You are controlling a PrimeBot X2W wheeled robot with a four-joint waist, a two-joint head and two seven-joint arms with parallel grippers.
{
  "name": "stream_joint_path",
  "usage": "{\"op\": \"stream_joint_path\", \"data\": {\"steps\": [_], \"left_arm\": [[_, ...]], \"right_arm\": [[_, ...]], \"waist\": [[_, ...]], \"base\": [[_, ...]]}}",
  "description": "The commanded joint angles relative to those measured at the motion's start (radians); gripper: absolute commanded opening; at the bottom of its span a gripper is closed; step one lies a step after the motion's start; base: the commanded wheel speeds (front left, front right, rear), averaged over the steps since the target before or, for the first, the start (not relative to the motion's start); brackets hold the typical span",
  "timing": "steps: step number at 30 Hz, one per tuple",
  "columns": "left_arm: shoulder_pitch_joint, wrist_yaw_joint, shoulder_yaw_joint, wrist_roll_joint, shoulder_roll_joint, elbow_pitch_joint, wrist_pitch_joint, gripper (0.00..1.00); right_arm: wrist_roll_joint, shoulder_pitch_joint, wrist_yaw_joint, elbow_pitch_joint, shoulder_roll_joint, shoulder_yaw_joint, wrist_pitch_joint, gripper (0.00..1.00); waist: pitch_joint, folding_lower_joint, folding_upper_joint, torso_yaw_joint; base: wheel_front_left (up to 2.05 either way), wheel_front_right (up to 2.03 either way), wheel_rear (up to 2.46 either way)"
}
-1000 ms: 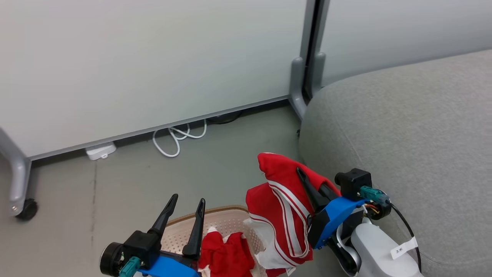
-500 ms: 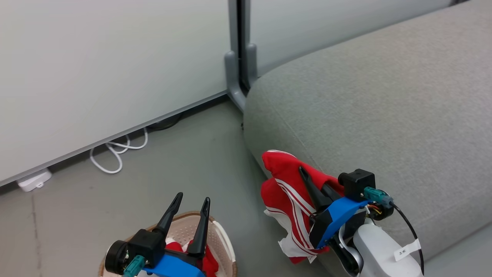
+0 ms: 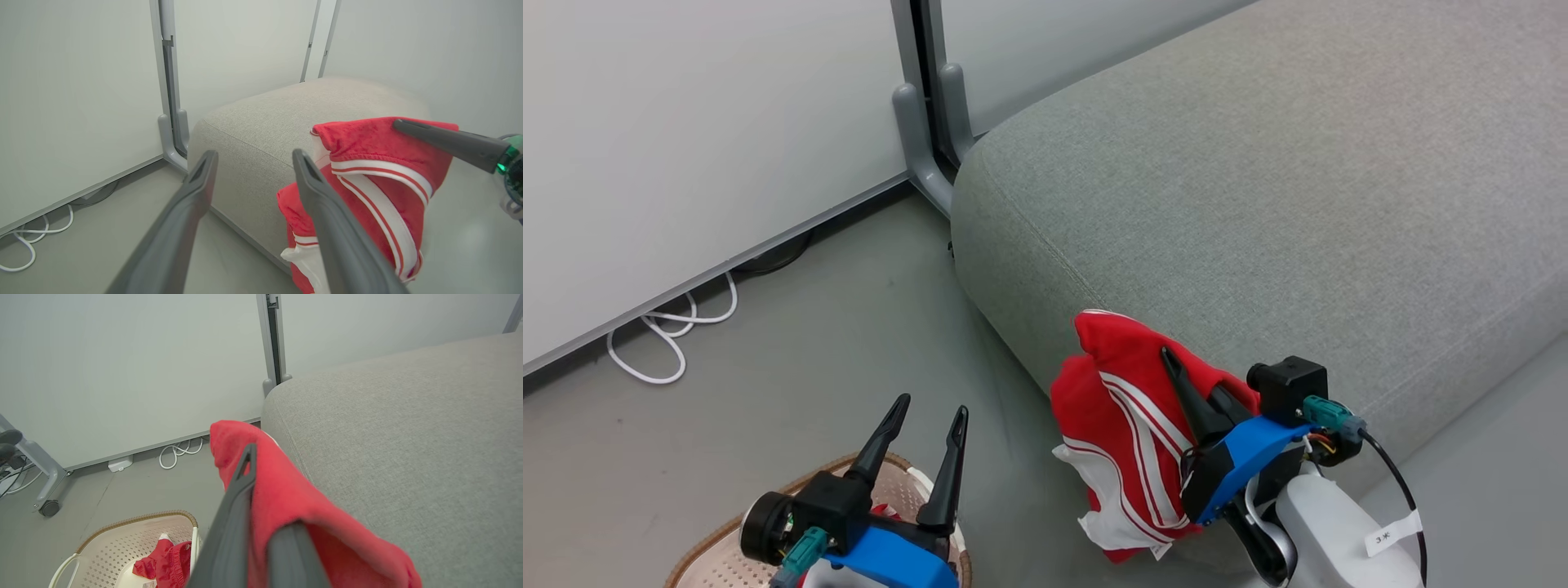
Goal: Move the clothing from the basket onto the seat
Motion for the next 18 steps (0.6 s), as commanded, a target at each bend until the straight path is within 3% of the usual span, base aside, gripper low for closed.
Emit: {"op": "stream_joint_path", "data": {"steps": [1, 11, 18], "left_arm": [[-0.016, -0.008, -0.007, -0.005, 0.006, 0.003, -0.005, 1.0], [-0.025, -0.005, -0.017, -0.011, 0.013, -0.003, -0.005, 1.0], [-0.052, -0.005, -0.03, -0.002, 0.022, -0.021, -0.005, 1.0]], "right_arm": [[-0.004, 0.015, 0.0, -0.007, 0.003, -0.003, -0.004, 0.0], [-0.012, 0.01, 0.0, -0.019, 0.004, -0.017, -0.004, 0.0], [0.0, -0.105, 0.0, -0.026, -0.013, -0.089, -0.002, 0.0]], "waist": [[0.005, 0.0, 0.0, -0.009], [0.018, 0.0, 0.0, -0.01], [0.071, 0.0, 0.0, 0.014]], "base": [[0.0, 0.0, 0.0], [0.0, 0.0, 0.0], [0.0, 0.0, 0.0]]}}
